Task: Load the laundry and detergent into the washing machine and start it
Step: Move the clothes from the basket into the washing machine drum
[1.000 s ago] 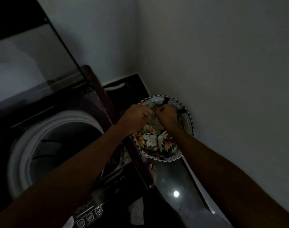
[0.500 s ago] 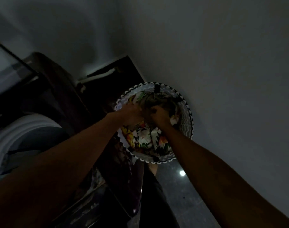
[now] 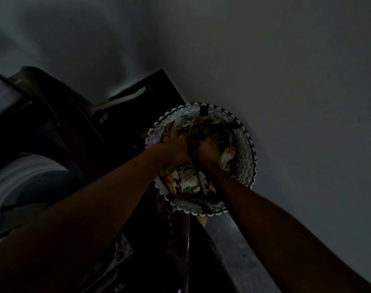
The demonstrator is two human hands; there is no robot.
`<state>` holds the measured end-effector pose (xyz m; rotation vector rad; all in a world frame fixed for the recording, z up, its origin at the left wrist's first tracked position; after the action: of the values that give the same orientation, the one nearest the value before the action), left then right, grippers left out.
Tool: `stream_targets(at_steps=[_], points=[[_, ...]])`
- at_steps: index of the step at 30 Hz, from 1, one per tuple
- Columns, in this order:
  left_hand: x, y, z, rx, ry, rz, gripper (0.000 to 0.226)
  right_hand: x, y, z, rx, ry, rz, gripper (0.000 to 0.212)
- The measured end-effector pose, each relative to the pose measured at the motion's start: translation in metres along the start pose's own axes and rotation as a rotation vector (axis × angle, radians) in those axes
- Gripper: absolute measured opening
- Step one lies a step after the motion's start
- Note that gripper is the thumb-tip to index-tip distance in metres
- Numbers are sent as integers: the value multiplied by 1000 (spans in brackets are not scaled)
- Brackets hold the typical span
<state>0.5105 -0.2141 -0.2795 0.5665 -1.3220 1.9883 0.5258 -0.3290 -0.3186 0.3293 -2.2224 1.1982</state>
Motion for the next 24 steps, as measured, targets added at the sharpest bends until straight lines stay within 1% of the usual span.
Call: stream_targets(at_steps=[1, 2, 3, 4, 5, 6, 7, 8, 9, 10, 11, 13, 14, 16, 18, 21, 23, 24], points=[[4, 0, 3, -5, 16, -17, 113, 9, -14, -5, -37, -5, 83, 65], [8, -5, 9, -5, 35, 2, 114, 21, -32, -12, -58, -35, 169, 65], [14, -14, 17, -5, 56, 49, 112, 37, -53, -20, -120, -74, 233, 54], [19, -20, 22, -5, 70, 89, 110, 51, -68, -28, -174, -131, 221, 39], [28, -28, 30, 2, 101, 150, 109, 64, -83, -38, -192, -237, 318, 29], [37, -37, 39, 19, 148, 214, 107, 78, -95, -50, -231, -299, 308, 26], [52, -48, 50, 78, 190, 295, 98, 86, -102, -58, -283, -307, 314, 30], [67, -60, 58, 175, 212, 380, 86, 94, -109, -63, -362, -319, 337, 36], [80, -70, 64, 249, 224, 431, 71, 99, -112, -67, -423, -343, 362, 40], [94, -79, 69, 297, 243, 459, 62, 109, -117, -77, -447, -380, 384, 40], [104, -84, 72, 297, 271, 450, 56, 121, -123, -89, -443, -421, 391, 37], [128, -94, 78, 294, 347, 435, 48, 142, -136, -113, -426, -489, 391, 33], [139, -100, 77, 305, 359, 458, 45, 149, -141, -121, -424, -508, 384, 34], [166, -111, 69, 326, 331, 521, 34, 167, -146, -135, -393, -545, 340, 39], [190, -119, 58, 363, 260, 598, 23, 188, -145, -145, -333, -592, 272, 36], [217, -127, 39, 436, 163, 708, 17, 215, -132, -150, -263, -716, 199, 36], [234, -129, 30, 466, 142, 740, 13, 227, -122, -150, -243, -781, 162, 39], [241, -129, 27, 499, 138, 751, 13, 229, -118, -149, -233, -784, 143, 38]])
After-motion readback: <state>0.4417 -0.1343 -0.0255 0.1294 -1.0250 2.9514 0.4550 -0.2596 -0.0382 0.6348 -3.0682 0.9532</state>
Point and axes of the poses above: each hand's wrist, its own x-axis away from the middle knuckle, its own y-axis out of the palm, z = x × y, the point moved 8 cm from there along -x, towards the middle knuckle, and after that the axes turned 15 degrees about y, right-handed, at the moved point
